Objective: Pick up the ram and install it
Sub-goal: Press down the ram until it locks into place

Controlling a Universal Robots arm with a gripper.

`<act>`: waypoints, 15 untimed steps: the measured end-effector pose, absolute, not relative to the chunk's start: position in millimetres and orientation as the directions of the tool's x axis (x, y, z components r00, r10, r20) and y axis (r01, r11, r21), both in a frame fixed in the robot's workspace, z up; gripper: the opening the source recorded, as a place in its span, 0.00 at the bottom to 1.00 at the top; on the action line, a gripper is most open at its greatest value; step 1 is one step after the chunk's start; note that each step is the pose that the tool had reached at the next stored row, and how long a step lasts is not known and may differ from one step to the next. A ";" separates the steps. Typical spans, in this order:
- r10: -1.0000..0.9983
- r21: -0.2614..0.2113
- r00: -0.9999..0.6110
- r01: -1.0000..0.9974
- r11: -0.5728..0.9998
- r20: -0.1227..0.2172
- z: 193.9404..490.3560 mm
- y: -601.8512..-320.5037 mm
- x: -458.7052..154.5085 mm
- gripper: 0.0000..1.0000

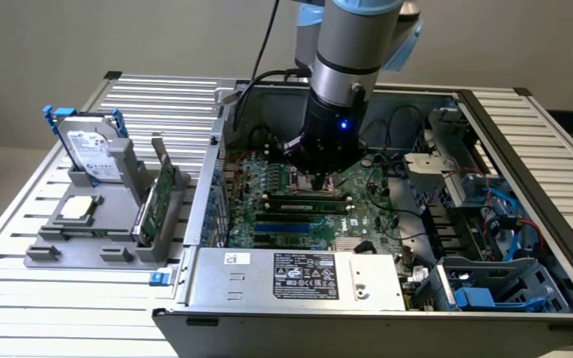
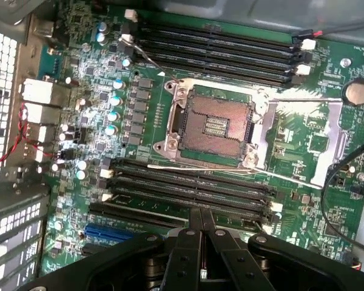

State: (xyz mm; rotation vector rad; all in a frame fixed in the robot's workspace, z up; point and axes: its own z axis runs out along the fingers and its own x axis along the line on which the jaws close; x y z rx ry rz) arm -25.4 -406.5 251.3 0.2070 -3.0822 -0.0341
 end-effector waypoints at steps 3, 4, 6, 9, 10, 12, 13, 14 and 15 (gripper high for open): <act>-0.082 0.025 -0.995 -0.081 0.996 0.051 251.2 -406.5 -25.4 0.11; -0.067 0.025 -0.996 -0.066 0.997 0.051 251.3 -406.5 -25.4 0.11; -0.039 0.025 -0.998 -0.037 0.999 0.051 251.3 -406.5 -25.4 0.11; -0.009 0.025 -0.999 -0.008 1.000 0.051 252.8 -406.7 -25.4 0.11; -0.007 0.026 -0.999 -0.005 1.000 0.051 253.9 -407.2 -25.2 0.11; -0.005 0.025 -0.999 -0.004 1.000 0.051 257.1 -410.5 -25.1 0.11; -0.005 0.025 -0.999 -0.003 1.000 0.051 259.1 -412.8 -25.0 0.11; -0.004 0.026 -0.999 -0.003 1.000 0.051 260.5 -415.0 -24.9 0.11; -0.004 0.026 -0.999 -0.003 1.000 0.051 261.8 -417.2 -24.9 0.11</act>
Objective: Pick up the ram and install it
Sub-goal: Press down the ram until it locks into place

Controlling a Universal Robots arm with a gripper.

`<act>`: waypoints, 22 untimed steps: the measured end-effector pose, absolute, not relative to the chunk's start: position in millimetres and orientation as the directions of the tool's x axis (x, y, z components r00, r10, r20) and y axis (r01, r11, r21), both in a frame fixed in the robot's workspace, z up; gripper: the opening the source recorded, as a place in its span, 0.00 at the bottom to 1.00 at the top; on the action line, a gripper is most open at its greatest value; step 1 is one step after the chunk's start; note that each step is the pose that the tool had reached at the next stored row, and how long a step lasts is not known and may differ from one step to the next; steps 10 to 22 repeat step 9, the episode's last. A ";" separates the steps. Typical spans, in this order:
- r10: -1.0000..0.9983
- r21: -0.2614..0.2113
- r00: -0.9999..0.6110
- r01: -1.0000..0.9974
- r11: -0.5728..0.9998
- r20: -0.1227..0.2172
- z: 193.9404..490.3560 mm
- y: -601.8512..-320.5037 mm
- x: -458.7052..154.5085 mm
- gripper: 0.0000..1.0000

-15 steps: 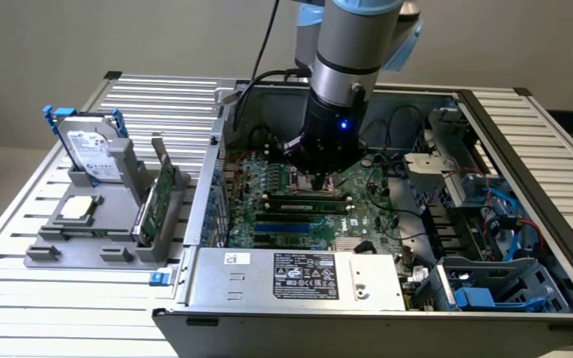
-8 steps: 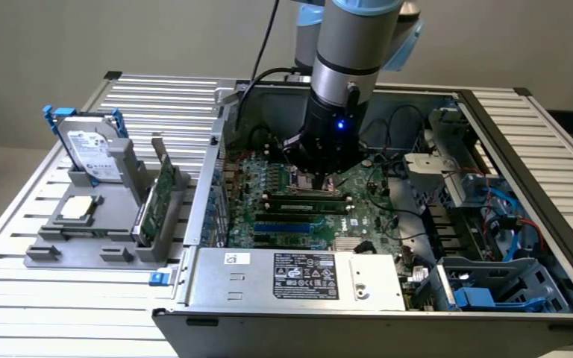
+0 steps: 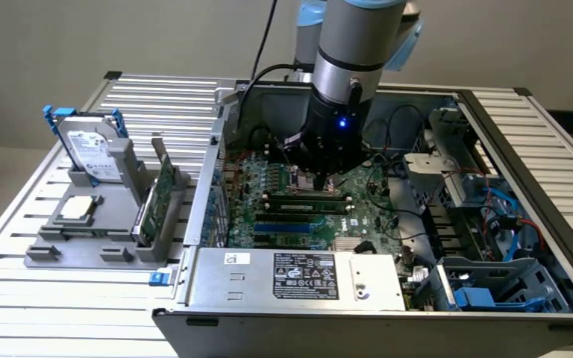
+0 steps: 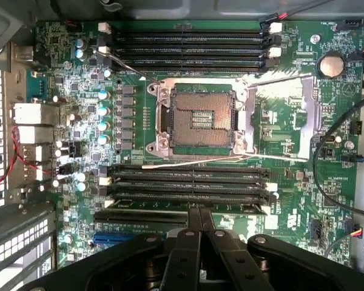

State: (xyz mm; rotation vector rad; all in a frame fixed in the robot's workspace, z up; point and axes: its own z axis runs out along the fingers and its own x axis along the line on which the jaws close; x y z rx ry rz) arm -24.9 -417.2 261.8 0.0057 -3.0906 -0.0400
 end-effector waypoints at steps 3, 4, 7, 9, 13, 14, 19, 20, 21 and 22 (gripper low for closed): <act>-0.005 0.031 -0.999 -0.003 1.000 0.051 262.7 -419.7 -24.9 0.11; -0.004 0.031 -0.999 -0.003 1.000 0.051 262.7 -419.7 -24.9 0.11; -0.005 0.031 -0.999 -0.003 1.000 0.052 262.7 -419.7 -24.9 0.11; -0.005 0.031 -0.999 -0.003 1.000 0.052 262.7 -419.7 -24.9 0.11; -0.005 0.031 -0.999 -0.003 1.000 0.052 262.7 -419.7 -24.9 0.11; -0.005 0.031 -0.999 -0.003 1.000 0.052 262.7 -419.7 -24.9 0.11; -0.005 0.031 -0.999 -0.003 1.000 0.052 262.7 -419.7 -24.9 0.11; -0.005 0.031 -0.999 -0.003 1.000 0.052 262.7 -419.7 -24.9 0.11; -0.005 0.031 -0.999 -0.003 1.000 0.052 262.7 -419.7 -24.9 0.11; -0.005 0.031 -0.999 -0.003 1.000 0.052 262.7 -419.7 -24.9 0.11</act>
